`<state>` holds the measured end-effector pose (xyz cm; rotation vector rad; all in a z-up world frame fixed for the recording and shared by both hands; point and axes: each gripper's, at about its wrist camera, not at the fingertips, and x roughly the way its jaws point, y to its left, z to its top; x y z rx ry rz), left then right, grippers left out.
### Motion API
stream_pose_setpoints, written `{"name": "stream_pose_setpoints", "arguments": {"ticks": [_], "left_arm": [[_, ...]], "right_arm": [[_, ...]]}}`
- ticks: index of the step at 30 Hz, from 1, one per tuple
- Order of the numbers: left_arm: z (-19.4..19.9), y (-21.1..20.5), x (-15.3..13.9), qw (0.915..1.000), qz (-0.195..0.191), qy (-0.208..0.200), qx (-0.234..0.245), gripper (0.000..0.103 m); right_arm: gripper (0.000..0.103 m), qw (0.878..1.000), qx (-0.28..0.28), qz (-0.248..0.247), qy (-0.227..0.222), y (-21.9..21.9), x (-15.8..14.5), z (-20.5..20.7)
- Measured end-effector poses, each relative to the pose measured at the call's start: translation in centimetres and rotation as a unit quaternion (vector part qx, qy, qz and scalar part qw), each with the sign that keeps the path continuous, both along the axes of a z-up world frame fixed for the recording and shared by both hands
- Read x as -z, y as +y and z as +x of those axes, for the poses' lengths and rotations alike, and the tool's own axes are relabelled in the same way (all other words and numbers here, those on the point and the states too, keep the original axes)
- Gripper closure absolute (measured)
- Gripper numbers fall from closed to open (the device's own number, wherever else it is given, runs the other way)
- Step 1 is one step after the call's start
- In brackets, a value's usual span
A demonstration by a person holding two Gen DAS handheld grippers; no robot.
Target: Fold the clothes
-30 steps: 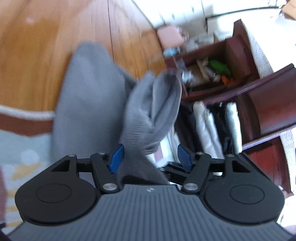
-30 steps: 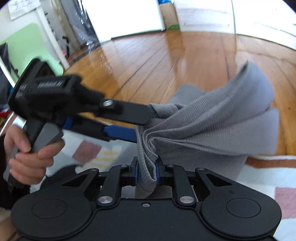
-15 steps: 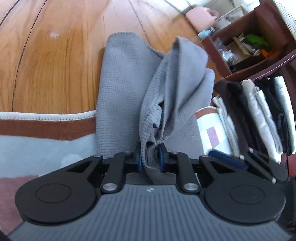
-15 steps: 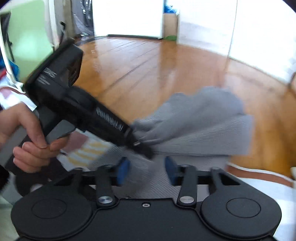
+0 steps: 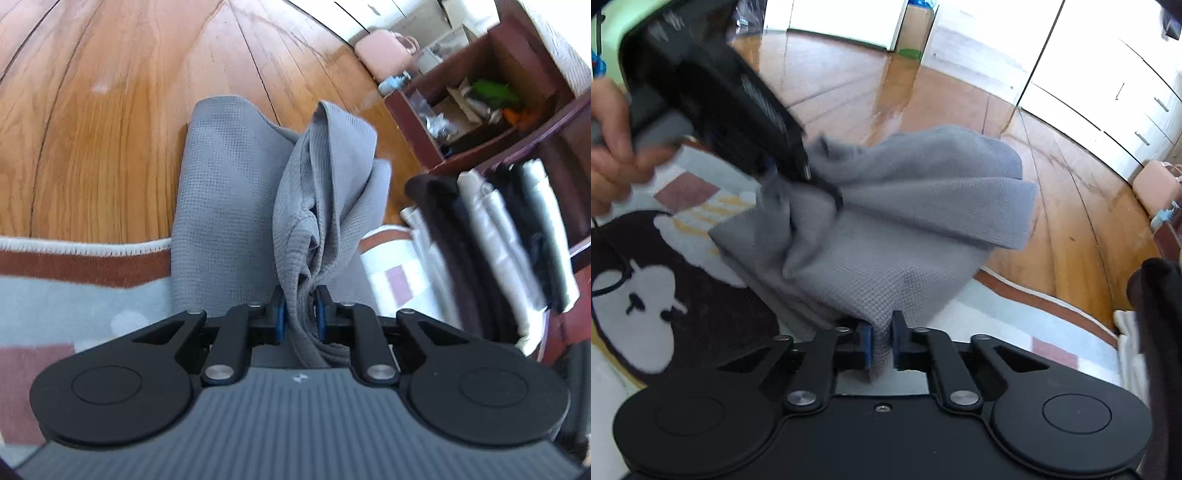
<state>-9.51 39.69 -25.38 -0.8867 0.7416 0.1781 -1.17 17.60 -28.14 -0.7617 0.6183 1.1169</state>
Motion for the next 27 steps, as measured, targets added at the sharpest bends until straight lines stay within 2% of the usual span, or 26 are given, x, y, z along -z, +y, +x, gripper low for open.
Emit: {"name": "stream_pose_setpoints", "arguments": {"ticks": [3,7,9,10,12,13,14,16,17,18,20,22,23,24,27], "left_arm": [[-0.1,0.1,0.5,0.9997,0.001,0.025,-0.002,0.088],[-0.2,0.4,0.7,0.9989,0.026,0.039,-0.009,0.088],[-0.3,0.4,0.2,0.9979,0.046,0.046,-0.009,0.089],[-0.2,0.2,-0.1,0.9959,0.069,0.058,0.001,0.089],[-0.4,0.3,-0.2,0.9967,0.058,0.055,0.01,0.091],[-0.6,0.6,0.1,0.9984,0.028,0.05,0.003,0.091],[-0.9,1.0,0.4,0.999,0.001,0.045,-0.003,0.091],[-1.1,1.3,0.6,0.9989,-0.01,0.046,-0.008,0.091],[-1.0,1.3,0.3,0.9987,0.001,0.05,-0.004,0.091],[-0.9,1.2,0.1,0.9985,0.01,0.053,-0.002,0.091],[-1.1,1.1,-0.3,0.9983,0.019,0.055,-0.001,0.091],[-1.4,1.0,-0.7,0.9986,0.021,0.048,-0.003,0.091],[-1.4,0.9,-1.0,0.9989,0.022,0.042,-0.004,0.091],[-1.5,0.8,-1.5,0.9993,0.025,0.029,-0.002,0.091],[-1.7,0.0,-3.0,0.999,0.035,-0.015,0.025,0.091]], "right_arm": [[0.095,0.999,-0.003,-0.041,-0.009,-0.2,0.8,0.1],[0.094,0.996,-0.031,-0.066,-0.045,0.1,1.4,-1.4],[0.091,0.997,-0.038,-0.064,-0.02,-0.1,0.7,-1.3],[0.09,0.997,-0.042,-0.063,-0.008,-0.2,0.3,-1.2],[0.086,0.997,-0.049,-0.062,0.017,-0.4,-0.5,-1.0],[0.086,0.996,-0.052,-0.061,0.029,-0.5,-0.9,-0.9],[0.085,0.997,-0.058,-0.03,0.052,-0.6,-2.2,-0.7],[0.074,0.991,-0.073,0.03,0.107,-0.6,-4.5,-0.2],[0.063,0.987,-0.08,0.053,0.127,-0.4,-5.2,-0.1],[0.05,0.985,-0.085,0.065,0.132,0.2,-5.3,-0.2],[0.043,0.984,-0.096,0.073,0.132,1.7,-4.7,-0.5],[0.044,0.985,-0.079,0.041,0.15,3.6,-2.3,-0.6],[0.055,0.984,-0.067,0.02,0.165,4.5,-1.0,-0.7],[0.059,0.981,-0.068,0.016,0.179,4.9,-0.3,-1.2],[0.059,0.986,-0.073,0.029,0.147,5.0,0.4,-3.3]]}}
